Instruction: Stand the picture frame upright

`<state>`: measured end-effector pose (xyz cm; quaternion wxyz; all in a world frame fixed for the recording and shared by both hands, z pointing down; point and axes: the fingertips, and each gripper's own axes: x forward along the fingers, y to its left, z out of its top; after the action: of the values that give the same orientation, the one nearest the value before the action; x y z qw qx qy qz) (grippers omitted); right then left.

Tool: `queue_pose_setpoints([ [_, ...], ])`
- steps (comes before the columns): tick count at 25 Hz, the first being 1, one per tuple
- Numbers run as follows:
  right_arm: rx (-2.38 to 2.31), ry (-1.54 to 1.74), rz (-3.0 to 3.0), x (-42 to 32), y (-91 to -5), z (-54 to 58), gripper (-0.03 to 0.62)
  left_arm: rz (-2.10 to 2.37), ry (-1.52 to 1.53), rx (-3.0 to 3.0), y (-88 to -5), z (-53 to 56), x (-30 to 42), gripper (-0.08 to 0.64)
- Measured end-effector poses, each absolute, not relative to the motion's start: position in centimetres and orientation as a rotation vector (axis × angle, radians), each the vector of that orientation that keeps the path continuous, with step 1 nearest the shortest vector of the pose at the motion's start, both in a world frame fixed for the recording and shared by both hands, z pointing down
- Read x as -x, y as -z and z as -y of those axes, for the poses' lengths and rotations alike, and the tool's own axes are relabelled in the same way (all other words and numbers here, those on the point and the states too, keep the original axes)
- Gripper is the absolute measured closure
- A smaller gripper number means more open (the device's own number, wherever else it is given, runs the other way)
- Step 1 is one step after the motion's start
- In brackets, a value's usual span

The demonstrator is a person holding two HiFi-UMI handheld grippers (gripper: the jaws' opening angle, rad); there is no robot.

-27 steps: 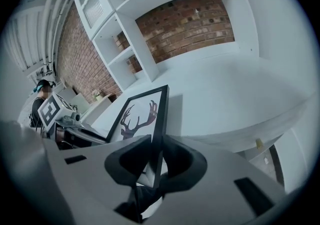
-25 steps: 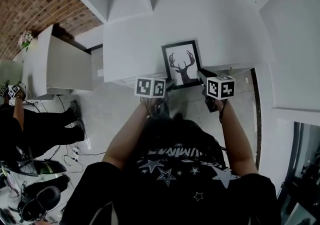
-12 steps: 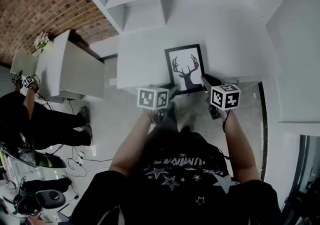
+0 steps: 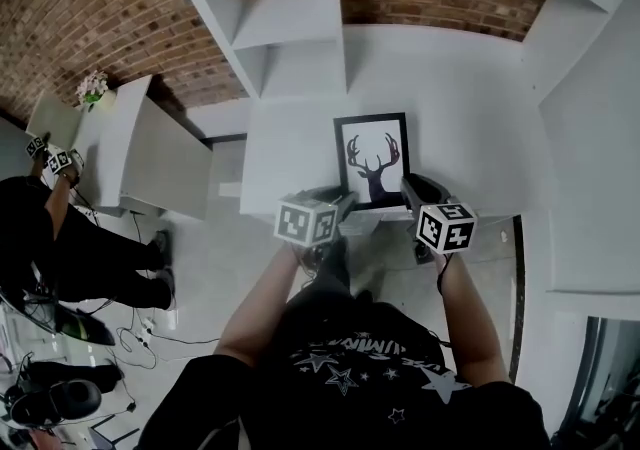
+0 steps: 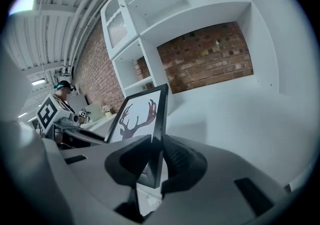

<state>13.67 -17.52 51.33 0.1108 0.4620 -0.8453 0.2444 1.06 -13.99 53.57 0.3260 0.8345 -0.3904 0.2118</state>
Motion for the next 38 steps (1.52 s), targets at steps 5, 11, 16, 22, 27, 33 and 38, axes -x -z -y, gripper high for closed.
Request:
queue_pose_setpoints([
  [5,-1.354,-0.682,2.495,-12.4,-50.5,21.8,0.512,1.041,-0.543,-2.204,-52.9,18.3,0.1,0.436],
  [11,-1.36,-0.662,2.497,-10.5,-50.4,26.8,0.512,1.071,-0.565,-2.228,-52.7,23.4,2.1,0.436],
  [16,-1.368,-0.632,2.481,-9.2,-51.2,30.2,0.512,1.083,-0.606,-2.242,-53.6,27.0,3.3,0.436],
  [22,-1.39,-0.619,2.467,-8.1,-51.7,33.2,0.512,1.073,-0.621,-2.272,-53.9,30.3,4.4,0.436],
  [27,-1.419,-0.597,2.472,-7.5,-52.1,34.9,0.512,1.082,-0.624,-2.298,-54.4,32.1,5.0,0.436],
  [33,-1.422,-0.567,2.456,-7.1,-52.8,36.1,0.512,1.088,-0.631,-2.3,-55.5,33.4,5.4,0.437],
  [38,-1.418,-0.581,2.439,-6.8,-53.7,36.7,0.512,1.101,-0.666,-2.297,-56.5,34.3,5.8,0.445],
])
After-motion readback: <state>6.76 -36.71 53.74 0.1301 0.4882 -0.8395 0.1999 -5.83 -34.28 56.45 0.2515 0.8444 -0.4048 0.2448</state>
